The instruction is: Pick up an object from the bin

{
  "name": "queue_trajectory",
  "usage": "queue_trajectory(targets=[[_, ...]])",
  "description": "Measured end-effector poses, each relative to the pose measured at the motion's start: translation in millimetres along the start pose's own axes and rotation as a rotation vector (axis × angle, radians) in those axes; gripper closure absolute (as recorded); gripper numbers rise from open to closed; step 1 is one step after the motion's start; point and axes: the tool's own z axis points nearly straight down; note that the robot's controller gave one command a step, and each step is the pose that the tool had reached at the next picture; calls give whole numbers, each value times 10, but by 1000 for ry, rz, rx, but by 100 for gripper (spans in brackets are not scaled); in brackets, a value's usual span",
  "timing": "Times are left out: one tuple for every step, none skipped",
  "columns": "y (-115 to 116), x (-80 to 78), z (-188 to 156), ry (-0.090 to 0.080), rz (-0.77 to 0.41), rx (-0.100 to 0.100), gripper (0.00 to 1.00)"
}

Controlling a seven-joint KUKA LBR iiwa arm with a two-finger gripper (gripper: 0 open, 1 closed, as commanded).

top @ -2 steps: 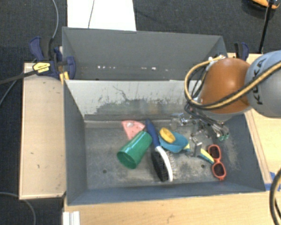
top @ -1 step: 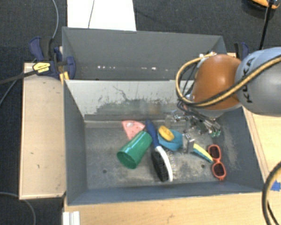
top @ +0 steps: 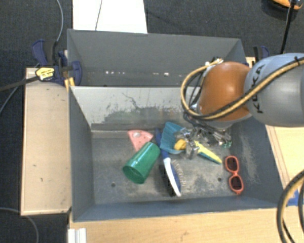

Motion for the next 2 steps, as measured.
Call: queue_trajectory(targets=[[-1, 0, -1, 0, 0, 0, 100], [-16, 40, -294, 2, -12, -2, 100]])
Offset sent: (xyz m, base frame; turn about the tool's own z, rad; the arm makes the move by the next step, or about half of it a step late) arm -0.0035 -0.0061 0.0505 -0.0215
